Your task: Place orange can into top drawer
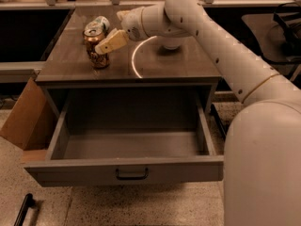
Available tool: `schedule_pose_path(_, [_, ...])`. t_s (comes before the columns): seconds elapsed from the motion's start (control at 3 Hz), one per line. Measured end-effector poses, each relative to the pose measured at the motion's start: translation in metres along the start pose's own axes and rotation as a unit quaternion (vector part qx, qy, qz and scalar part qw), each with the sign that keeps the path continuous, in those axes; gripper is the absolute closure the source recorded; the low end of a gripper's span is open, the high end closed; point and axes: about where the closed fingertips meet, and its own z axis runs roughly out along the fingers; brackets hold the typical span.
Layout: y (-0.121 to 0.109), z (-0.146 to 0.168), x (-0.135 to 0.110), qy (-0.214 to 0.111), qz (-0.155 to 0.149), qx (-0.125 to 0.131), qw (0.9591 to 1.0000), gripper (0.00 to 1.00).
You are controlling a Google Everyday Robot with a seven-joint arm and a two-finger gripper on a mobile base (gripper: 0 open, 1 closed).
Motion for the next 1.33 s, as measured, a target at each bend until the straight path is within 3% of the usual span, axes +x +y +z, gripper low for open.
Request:
schedule_pose_path(0.33, [0.008, 0.019, -0.009, 0.003, -0.007, -0.017, 0.9998, 0.00])
schedule_pose_path(1.0, [0.027, 0.049, -0.007, 0.011, 0.002, -0.049, 0.9987, 0.41])
schedule_pose_path(1.33, [0.039, 0.040, -0.014, 0.002, -0.002, -0.046, 0.9989, 0.65])
